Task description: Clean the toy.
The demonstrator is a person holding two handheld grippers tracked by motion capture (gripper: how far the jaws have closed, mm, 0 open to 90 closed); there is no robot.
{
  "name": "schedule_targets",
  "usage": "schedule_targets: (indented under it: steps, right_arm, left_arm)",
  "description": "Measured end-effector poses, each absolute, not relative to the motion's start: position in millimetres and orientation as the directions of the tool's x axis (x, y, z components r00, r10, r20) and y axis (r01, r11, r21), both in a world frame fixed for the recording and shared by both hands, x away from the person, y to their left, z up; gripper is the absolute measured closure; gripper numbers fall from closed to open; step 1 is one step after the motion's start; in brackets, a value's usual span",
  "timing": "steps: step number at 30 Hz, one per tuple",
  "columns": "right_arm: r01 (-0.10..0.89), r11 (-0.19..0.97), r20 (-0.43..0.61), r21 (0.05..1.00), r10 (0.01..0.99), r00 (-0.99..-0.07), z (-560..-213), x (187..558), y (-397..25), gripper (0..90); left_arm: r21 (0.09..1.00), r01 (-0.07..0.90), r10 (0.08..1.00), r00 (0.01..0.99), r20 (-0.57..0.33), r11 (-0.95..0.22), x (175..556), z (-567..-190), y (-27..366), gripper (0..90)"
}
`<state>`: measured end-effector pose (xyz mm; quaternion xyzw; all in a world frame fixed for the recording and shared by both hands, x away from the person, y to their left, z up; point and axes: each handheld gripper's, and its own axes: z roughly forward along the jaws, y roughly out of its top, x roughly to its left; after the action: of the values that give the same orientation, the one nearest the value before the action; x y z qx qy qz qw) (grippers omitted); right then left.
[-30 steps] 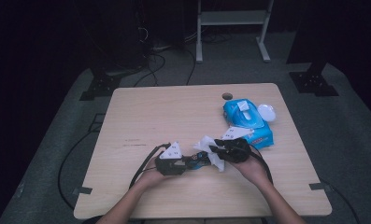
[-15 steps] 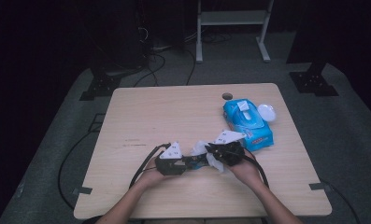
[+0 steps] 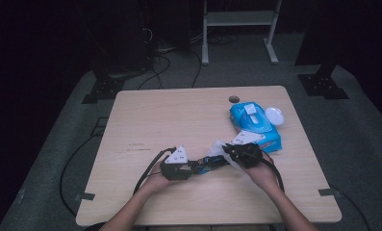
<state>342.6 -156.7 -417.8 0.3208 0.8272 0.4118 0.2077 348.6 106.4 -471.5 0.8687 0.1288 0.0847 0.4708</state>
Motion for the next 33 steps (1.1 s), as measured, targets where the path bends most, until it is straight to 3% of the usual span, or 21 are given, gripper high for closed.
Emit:
schedule_targets:
  steps: [5, 7, 9, 14, 20, 24, 33]
  right_arm:
    - [0.344, 0.468, -0.008, 0.814, 0.602, -0.798, -422.5, 333.9, -120.7, 85.5]
    - [0.301, 0.51, -0.078, 0.806, 0.595, -0.8, -422.1, 329.0, -111.7, 85.5]
    - [0.311, 0.501, -0.055, 0.807, 0.59, -0.806, -421.6, 331.2, -115.2, 85.5]
    - [0.351, 0.478, -0.081, 0.805, 0.675, -0.733, -421.2, 339.9, -150.2, 85.5]
    - [0.411, 0.417, -0.035, 0.811, 0.736, -0.676, -422.1, 347.7, -175.2, 85.6]
    - [0.396, 0.434, -0.051, 0.809, 0.723, -0.689, -422.5, 347.8, -161.0, 85.6]
    - [0.341, 0.473, -0.012, 0.813, 0.598, -0.802, -421.9, 349.5, -102.4, 85.5]
  left_arm:
    - [0.84, 0.143, 0.304, 0.952, 0.027, -0.523, 348.8, -471.5, 104.9, 69.7]
    - [0.841, 0.147, 0.304, 0.952, 0.022, -0.52, 349.1, -471.4, 107.6, 69.7]
    - [0.843, 0.151, 0.307, 0.951, 0.018, -0.516, 348.7, -471.7, 108.2, 69.9]
    - [0.84, 0.152, 0.312, 0.95, 0.022, -0.521, 350.8, -471.2, 107.7, 69.7]
    - [0.832, 0.133, 0.312, 0.949, 0.049, -0.538, 355.7, -469.8, 104.8, 69.5]
    - [0.828, 0.121, 0.31, 0.948, 0.066, -0.547, 360.4, -469.1, 104.9, 69.3]
    - [0.831, 0.122, 0.318, 0.946, 0.069, -0.543, 366.2, -469.3, 110.3, 69.3]
